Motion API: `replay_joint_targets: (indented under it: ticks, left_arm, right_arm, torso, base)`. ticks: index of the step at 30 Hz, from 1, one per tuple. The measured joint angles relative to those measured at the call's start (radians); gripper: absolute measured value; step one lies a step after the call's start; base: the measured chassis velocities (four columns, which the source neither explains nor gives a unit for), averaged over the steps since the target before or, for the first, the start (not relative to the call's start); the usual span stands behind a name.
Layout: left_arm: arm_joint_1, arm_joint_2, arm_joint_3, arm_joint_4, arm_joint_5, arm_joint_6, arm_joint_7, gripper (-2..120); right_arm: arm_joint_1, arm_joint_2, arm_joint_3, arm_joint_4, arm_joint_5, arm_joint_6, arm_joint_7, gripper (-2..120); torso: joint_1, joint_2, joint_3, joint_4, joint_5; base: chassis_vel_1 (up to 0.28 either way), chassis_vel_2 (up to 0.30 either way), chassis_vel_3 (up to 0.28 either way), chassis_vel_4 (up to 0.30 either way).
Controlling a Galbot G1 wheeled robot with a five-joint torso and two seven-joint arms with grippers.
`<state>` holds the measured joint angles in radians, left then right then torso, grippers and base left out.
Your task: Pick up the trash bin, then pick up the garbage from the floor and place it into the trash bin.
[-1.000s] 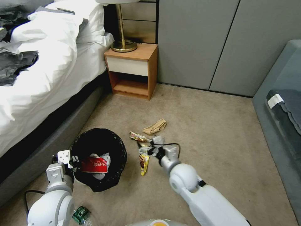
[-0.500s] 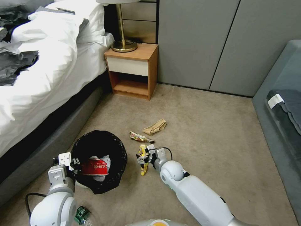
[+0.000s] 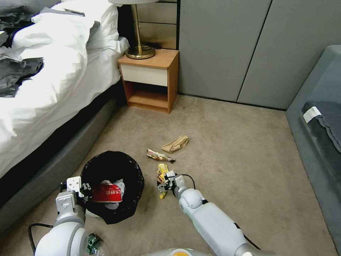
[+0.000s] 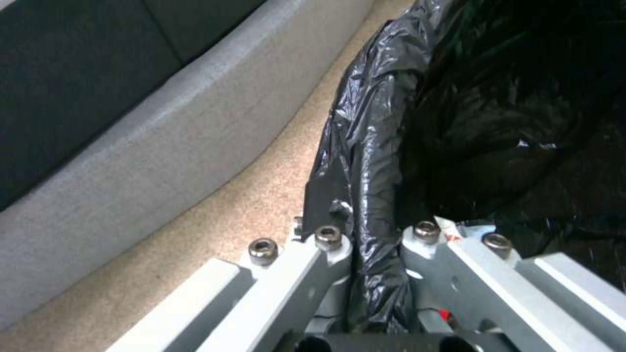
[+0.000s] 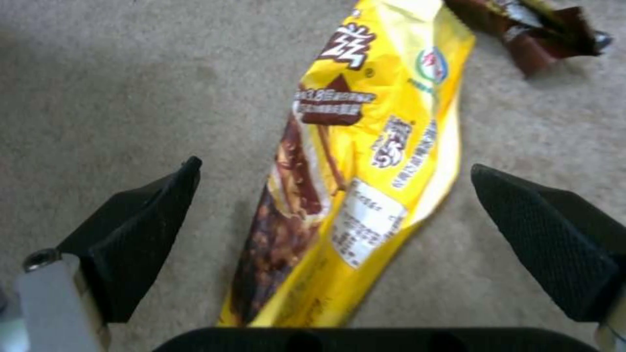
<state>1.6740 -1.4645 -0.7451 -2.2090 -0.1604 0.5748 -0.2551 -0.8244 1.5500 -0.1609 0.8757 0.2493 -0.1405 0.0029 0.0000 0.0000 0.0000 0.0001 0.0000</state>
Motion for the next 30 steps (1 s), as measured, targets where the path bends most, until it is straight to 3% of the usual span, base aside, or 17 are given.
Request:
replay_joint_targets:
  ticks: [3,14,17,21,24,30]
  left_arm:
    - [0.008,-0.002,-0.001,-0.007,0.006,-0.001,0.0,1]
    - [0.021,-0.006,-0.002,-0.022,0.014,-0.004,0.0,1]
    - [0.02,-0.003,-0.002,-0.022,0.012,-0.005,0.001,1]
    - [0.02,-0.002,-0.002,-0.022,0.011,-0.006,0.001,1]
    - [0.017,0.0,-0.001,-0.021,0.009,-0.007,0.001,1]
    - [0.008,0.003,0.0,-0.015,0.005,-0.007,0.001,1]
  right_arm:
    - [0.009,0.013,0.001,-0.029,-0.009,0.017,-0.01,98]
    - [0.009,0.021,0.005,-0.059,-0.015,0.043,-0.016,63]
    - [0.009,0.008,0.008,-0.058,-0.014,0.048,-0.014,44]
    - [0.009,0.0,0.01,-0.058,-0.013,0.051,-0.014,36]
    - [0.008,-0.012,0.014,-0.062,-0.015,0.061,-0.014,20]
    - [0.005,-0.013,0.017,-0.068,-0.03,0.071,-0.015,0]
  torso:
    - [0.0,0.0,0.0,-0.0001,-0.0001]
    - [0.0,0.0,0.0,-0.0001,0.0]
    - [0.0,0.0,0.0,-0.0001,0.0]
    - [0.0,0.0,0.0,-0.0001,0.0]
    - [0.0,0.0,0.0,-0.0001,0.0]
    - [0.0,0.0,0.0,-0.0001,0.0]
  base:
    - [0.0,0.0,0.0,0.0]
    - [0.0,0.0,0.0,0.0]
    - [0.0,0.0,0.0,0.0]
    - [0.0,0.0,0.0,0.0]
    - [0.0,0.0,0.0,0.0]
    - [0.0,0.0,0.0,0.0]
